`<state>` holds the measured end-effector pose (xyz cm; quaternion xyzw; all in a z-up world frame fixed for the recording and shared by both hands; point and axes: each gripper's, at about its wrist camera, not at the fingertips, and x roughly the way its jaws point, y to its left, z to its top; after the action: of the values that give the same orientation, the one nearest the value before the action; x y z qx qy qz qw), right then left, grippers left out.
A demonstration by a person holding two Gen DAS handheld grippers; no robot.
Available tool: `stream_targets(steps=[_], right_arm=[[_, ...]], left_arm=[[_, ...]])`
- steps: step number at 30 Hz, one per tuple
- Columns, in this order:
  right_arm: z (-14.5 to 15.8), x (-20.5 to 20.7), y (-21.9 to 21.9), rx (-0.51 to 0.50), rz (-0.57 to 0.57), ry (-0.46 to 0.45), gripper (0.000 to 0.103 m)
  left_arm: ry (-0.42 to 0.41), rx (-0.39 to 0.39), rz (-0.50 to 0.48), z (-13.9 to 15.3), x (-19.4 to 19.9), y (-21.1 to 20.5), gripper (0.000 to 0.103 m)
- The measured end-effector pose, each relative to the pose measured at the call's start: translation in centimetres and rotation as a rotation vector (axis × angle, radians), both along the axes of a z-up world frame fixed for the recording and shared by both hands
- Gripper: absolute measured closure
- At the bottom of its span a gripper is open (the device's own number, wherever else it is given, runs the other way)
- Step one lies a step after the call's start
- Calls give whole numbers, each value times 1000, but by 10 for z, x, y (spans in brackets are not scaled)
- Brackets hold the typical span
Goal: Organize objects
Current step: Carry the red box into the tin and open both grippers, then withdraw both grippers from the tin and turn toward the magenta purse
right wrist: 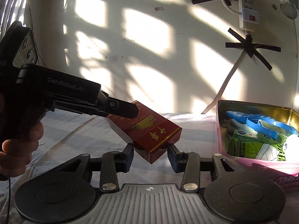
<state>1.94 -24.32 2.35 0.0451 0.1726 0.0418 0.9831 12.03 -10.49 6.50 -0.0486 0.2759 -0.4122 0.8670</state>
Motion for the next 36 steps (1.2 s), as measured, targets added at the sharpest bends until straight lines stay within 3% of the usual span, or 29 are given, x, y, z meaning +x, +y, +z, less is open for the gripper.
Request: stream_targets(steps=[9,14,23,36], right_arm=[[5,13,-80,-58,-212,-17,62],[-16,38,-87,-111,-299,41,58],[-14,3,-93,57,-351,-40,58],[-6,-52,-84,189,-423,-73,57]], left_arm=[[9,11,-123,-3,37,-119,59],[11,131,29,-23,55,-151,47],[-43,128,114,-13,27,-116,43],[-82,274,247,-37,-36,-54,41]])
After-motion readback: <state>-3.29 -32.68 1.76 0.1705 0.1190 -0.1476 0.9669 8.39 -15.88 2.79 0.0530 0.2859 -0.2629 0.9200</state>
